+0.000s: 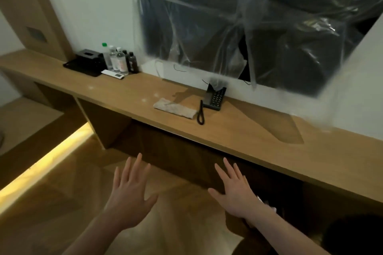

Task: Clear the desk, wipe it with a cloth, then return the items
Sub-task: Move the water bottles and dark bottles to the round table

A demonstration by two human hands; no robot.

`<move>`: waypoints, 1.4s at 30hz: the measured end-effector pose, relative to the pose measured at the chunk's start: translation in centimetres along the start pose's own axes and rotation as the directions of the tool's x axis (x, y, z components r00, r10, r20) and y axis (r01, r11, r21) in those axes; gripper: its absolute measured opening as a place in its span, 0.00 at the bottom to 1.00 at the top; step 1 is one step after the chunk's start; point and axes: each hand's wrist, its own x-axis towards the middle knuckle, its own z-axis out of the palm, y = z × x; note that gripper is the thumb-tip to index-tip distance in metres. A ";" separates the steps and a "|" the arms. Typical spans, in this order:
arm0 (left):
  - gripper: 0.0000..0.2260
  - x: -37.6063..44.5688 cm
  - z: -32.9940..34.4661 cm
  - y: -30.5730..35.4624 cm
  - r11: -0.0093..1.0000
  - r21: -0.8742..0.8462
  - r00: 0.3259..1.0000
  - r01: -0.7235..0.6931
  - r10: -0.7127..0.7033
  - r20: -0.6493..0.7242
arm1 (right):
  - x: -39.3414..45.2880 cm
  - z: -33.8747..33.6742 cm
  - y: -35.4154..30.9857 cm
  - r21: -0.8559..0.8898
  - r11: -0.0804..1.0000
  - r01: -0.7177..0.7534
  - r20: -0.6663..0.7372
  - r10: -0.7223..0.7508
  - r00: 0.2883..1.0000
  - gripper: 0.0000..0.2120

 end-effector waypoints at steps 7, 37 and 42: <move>0.43 5.1 -2.8 -9.0 0.989 0.048 0.989 0.142 -0.140 -0.050 | 9.6 -1.6 -9.4 -0.076 0.986 0.148 -0.001 -0.149 0.989 0.39; 0.43 29.9 -14.8 -49.8 0.907 0.011 0.905 0.421 -0.420 -0.073 | 49.1 -5.8 -49.4 -0.021 0.931 0.365 0.163 -0.357 0.920 0.41; 0.42 33.6 -16.9 -55.8 0.947 -0.001 0.947 0.322 -0.322 0.002 | 51.4 -4.9 -53.7 0.049 0.962 0.269 0.134 -0.273 0.953 0.41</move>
